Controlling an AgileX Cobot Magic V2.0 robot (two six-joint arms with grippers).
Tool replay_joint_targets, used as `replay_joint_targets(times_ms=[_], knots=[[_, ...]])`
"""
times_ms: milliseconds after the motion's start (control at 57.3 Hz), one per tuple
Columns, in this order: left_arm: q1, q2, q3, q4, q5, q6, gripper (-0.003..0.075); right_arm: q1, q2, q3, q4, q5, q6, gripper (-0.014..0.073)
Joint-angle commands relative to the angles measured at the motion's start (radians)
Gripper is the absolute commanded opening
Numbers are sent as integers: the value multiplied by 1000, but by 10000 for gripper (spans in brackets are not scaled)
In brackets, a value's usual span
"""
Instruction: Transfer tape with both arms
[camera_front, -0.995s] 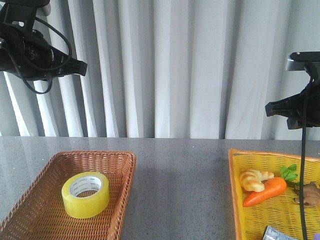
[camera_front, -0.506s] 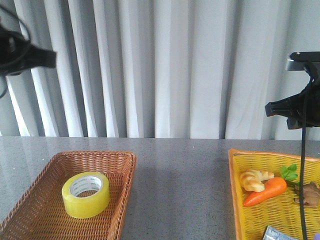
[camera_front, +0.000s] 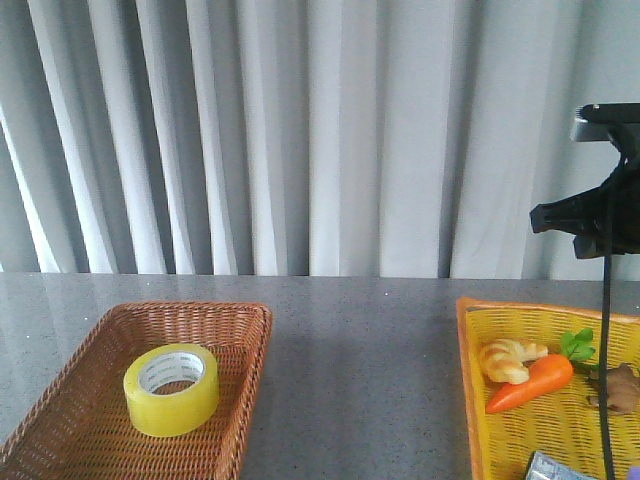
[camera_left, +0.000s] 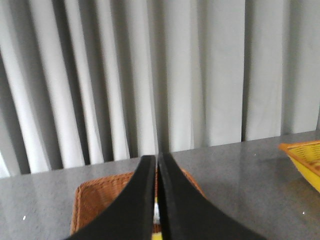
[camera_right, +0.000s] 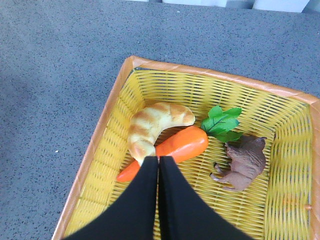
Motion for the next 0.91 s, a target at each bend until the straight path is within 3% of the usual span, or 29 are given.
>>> replay_joint_targets(times_ms=[0, 384, 611, 890], knots=[[33, -119, 103, -31, -78, 2, -5, -6, -38, -24, -3, -51, -3, -7], [179, -531, 569, -136, -160, -4, -5, -6, -38, -24, -3, -51, -3, -7], [276, -609, 566, -133, 8, 47, -5, -6, -38, -24, -3, -51, -3, -7], [278, -615, 566, -128, 56, 51, -5, -6, -38, -24, -3, -51, -3, -7]])
